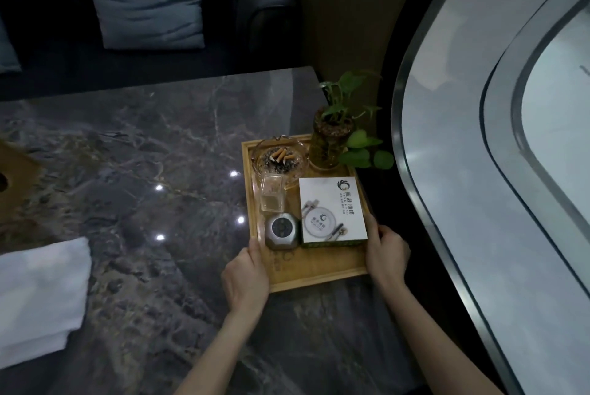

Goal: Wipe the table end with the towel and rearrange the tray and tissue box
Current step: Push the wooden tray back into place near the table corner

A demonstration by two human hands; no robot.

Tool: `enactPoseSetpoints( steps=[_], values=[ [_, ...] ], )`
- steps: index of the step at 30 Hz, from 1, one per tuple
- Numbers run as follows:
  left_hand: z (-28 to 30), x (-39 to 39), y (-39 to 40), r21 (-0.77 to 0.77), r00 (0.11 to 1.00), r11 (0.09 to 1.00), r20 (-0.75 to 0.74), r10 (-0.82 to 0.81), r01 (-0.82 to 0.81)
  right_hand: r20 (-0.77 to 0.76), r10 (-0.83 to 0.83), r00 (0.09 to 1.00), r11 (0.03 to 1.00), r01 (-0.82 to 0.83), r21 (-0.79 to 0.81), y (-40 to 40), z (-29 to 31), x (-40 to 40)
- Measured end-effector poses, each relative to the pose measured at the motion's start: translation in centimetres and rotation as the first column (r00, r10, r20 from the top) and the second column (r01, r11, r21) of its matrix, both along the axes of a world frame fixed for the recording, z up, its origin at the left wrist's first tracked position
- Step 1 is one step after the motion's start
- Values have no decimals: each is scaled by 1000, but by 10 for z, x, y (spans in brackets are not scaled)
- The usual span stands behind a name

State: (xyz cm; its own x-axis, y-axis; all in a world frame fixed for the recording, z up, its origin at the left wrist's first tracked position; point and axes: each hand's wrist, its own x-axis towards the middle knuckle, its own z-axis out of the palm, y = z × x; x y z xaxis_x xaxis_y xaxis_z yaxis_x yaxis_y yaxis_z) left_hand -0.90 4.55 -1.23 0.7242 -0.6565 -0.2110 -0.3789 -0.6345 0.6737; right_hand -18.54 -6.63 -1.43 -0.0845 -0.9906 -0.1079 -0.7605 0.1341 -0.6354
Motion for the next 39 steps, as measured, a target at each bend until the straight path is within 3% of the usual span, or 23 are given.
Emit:
enactPoseSetpoints(
  steps=[12, 17, 23, 27, 33, 36, 39],
  values=[
    [-5, -7, 3, 55, 1000, 998, -5, -18, 18, -50, 17, 999, 996, -13, 84, 1, -12, -7],
    [0, -1, 1, 129, 982, 973, -30, -187, 190, -128, 112, 985, 988, -97, 118, -6, -4, -12],
    [2, 11, -4, 292, 905, 876, 67, -419, 384, -356, 307, 882, 948, -315, 38, -2, 2, -18],
    [0, 10, -4, 369, 876, 832, 84, -475, 415, -432, 303, 849, 945, -325, 26, -1, 5, -18],
    [6, 13, -3, 440, 796, 740, 87, -599, 508, -415, 300, 859, 951, -302, 62, 2, 1, -18],
    [13, 19, -5, 418, 830, 775, 81, -552, 474, -378, 200, 904, 977, -212, 11, 12, 0, -18],
    [18, 16, 8, 224, 840, 862, 215, -498, 454, -318, 113, 941, 981, -157, -114, 40, -4, -18]
  ],
)
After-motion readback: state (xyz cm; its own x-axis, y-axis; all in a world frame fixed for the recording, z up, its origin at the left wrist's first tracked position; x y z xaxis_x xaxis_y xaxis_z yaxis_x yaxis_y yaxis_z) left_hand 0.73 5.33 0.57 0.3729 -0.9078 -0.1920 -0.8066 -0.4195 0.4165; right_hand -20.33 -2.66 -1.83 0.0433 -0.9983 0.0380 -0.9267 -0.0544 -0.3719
